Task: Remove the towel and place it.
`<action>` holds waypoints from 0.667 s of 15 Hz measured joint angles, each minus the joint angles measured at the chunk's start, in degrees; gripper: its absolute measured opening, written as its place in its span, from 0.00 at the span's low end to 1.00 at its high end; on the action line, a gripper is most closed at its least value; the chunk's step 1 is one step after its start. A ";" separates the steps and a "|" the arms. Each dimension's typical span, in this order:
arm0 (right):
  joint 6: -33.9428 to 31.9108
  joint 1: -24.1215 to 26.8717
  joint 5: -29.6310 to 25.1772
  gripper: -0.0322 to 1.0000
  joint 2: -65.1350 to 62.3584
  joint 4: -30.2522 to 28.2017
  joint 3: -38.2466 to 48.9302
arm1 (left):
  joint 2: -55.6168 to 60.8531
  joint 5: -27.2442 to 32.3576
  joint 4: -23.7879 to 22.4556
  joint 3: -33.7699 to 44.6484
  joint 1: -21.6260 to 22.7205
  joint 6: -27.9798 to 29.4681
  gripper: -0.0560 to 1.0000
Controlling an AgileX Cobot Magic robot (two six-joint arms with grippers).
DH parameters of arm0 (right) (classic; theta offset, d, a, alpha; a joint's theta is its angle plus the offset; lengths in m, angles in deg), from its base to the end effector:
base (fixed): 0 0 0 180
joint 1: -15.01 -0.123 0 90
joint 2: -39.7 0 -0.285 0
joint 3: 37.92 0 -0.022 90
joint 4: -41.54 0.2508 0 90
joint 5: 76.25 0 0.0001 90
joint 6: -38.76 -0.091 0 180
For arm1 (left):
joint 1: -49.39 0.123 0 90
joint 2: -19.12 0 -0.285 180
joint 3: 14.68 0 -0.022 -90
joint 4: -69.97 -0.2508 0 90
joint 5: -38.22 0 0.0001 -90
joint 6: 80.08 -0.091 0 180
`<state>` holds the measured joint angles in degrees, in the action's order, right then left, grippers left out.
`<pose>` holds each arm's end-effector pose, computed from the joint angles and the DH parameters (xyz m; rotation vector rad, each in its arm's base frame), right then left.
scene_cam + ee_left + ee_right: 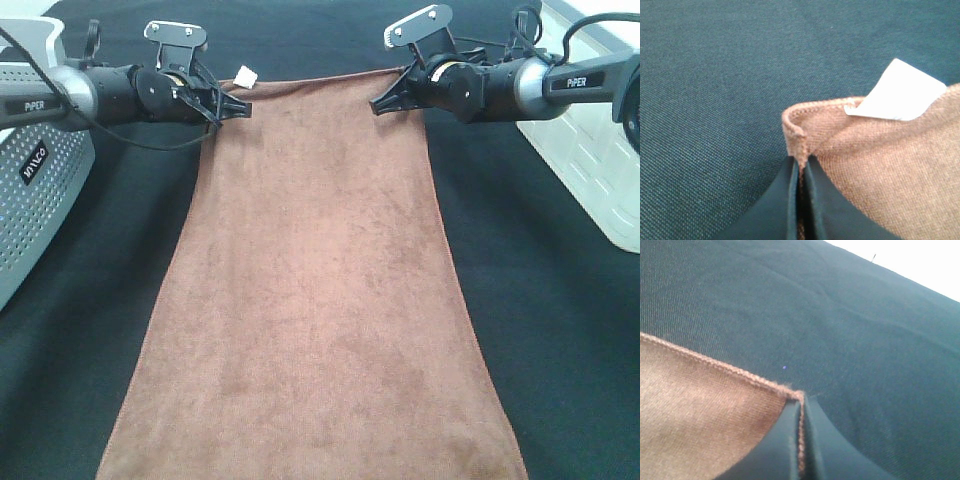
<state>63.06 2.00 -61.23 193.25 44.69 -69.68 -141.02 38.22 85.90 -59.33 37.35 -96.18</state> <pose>0.5528 0.1264 0.1101 -0.5401 1.7855 -0.1129 0.5731 -0.1223 0.0925 0.2146 2.0067 -0.1317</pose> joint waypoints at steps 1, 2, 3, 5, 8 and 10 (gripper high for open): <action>-0.06 0.00 -0.06 0.03 0.23 0.00 0.00 | -0.29 0.00 0.00 0.00 0.00 0.00 0.05; -0.34 0.00 -0.11 0.03 0.57 0.00 -0.11 | -0.46 -0.34 0.00 0.00 0.00 0.00 0.05; -1.03 0.00 -0.11 0.03 0.97 0.00 -0.17 | -0.63 -1.15 0.00 0.00 -0.06 0.00 0.05; -1.60 0.00 -0.52 0.03 2.06 0.00 -0.23 | -0.80 -1.89 0.00 0.00 -0.06 0.00 0.05; -3.04 0.00 -0.57 0.04 3.15 0.00 -0.29 | -1.83 -3.90 0.00 0.00 -0.11 0.00 0.05; -3.21 0.00 -0.52 0.10 4.07 0.06 -0.29 | -3.04 -4.58 0.00 0.00 -0.23 0.17 0.07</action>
<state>59.85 2.00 -61.75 197.32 44.75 -69.97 -144.06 33.64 85.90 -59.33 37.12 -96.01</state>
